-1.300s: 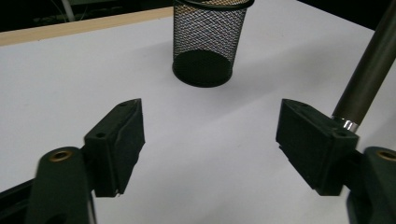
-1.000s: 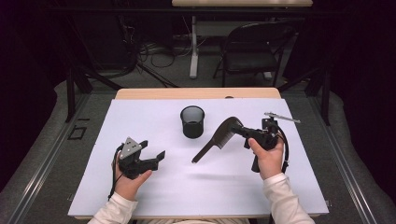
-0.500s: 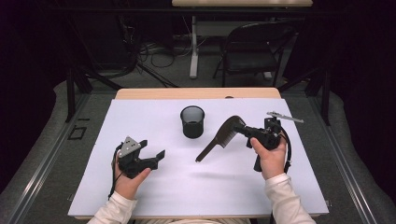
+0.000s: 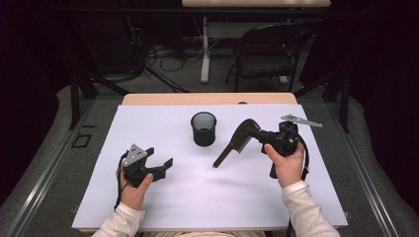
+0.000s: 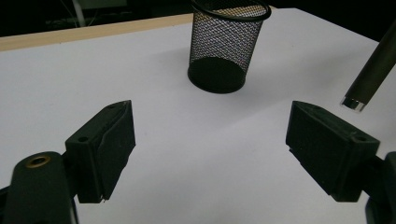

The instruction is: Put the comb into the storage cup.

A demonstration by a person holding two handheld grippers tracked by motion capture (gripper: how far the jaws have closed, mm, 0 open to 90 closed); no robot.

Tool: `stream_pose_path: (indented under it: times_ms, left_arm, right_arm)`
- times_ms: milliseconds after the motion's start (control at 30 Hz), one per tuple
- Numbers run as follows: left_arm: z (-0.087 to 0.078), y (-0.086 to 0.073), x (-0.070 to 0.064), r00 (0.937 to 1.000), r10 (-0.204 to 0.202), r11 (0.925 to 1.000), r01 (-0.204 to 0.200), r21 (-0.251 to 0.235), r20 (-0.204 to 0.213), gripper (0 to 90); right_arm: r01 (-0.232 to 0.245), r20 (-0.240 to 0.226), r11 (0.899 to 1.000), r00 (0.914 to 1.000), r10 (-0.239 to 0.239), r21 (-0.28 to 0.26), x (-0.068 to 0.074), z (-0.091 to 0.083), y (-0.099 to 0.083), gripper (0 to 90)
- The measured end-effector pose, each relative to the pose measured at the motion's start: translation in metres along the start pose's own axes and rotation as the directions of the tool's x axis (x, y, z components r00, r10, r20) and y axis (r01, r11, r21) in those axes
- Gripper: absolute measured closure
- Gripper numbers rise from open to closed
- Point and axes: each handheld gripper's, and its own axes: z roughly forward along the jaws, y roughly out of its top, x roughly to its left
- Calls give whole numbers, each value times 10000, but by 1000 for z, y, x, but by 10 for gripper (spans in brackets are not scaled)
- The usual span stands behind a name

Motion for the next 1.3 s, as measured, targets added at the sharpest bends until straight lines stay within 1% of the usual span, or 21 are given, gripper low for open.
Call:
stream_pose_path:
  times_ms: [33,100,167,233,300,400,633,733,800,833,900,1000,1033,1200,1300]
  left_arm:
    - [-1,0,0,10000,38,10000,-37,-30,39,160]
    - [-1,0,-1,10000,84,9999,-84,-90,45,160]
    - [-2,0,-1,9999,94,9999,-93,-107,72,160]
    - [-2,0,-2,9998,150,9998,-149,-122,112,161]
    - [-2,0,-2,9999,170,9998,-170,-36,32,160]
    - [-2,0,-1,10000,57,9999,-57,-115,65,160]
    - [-2,0,-2,10000,72,9999,-71,-129,57,160]
    - [-2,0,-2,10000,82,9998,-81,-165,42,161]
    - [-3,0,-1,10000,71,9999,-71,-140,0,161]
    - [-3,0,-1,10000,71,9999,-71,-140,0,161]
    - [-3,0,-1,10000,55,9999,-56,-150,-15,161]
    - [-4,0,-1,10000,39,9998,-39,-179,-20,161]
    - [-4,1,-1,10000,49,9998,-49,-196,-4,161]
    - [-4,0,-1,10000,-17,9998,17,-221,-6,161]
    - [-4,0,-1,10000,-22,9997,22,-234,-5,161]
  right_arm:
    - [195,178,9998,9996,-197,84,1,0,3,873]
    - [346,281,9993,9990,-351,150,2,0,7,873]
    - [411,340,9990,9986,-416,151,2,0,9,873]
    - [573,435,9983,9974,-576,97,3,0,15,873]
    - [609,498,9980,9969,-616,160,3,-1,20,873]
    - [637,523,9979,9966,-644,140,3,1,25,873]
    - [736,615,9968,9953,-754,304,5,7,34,873]
    - [795,634,9962,9946,-817,363,8,12,41,873]
    - [952,695,9945,9927,-981,439,10,14,44,873]
    - [952,695,9945,9927,-981,439,10,14,44,873]
    - [1069,795,9930,9907,-1107,511,13,18,50,873]
    - [1067,824,9928,9904,-1110,549,14,21,54,873]
    - [1121,862,9916,9893,-1175,653,16,23,58,873]
    - [1218,998,9890,9865,-1299,836,19,30,67,873]
    - [1165,1029,9891,9867,-1255,899,20,35,72,873]
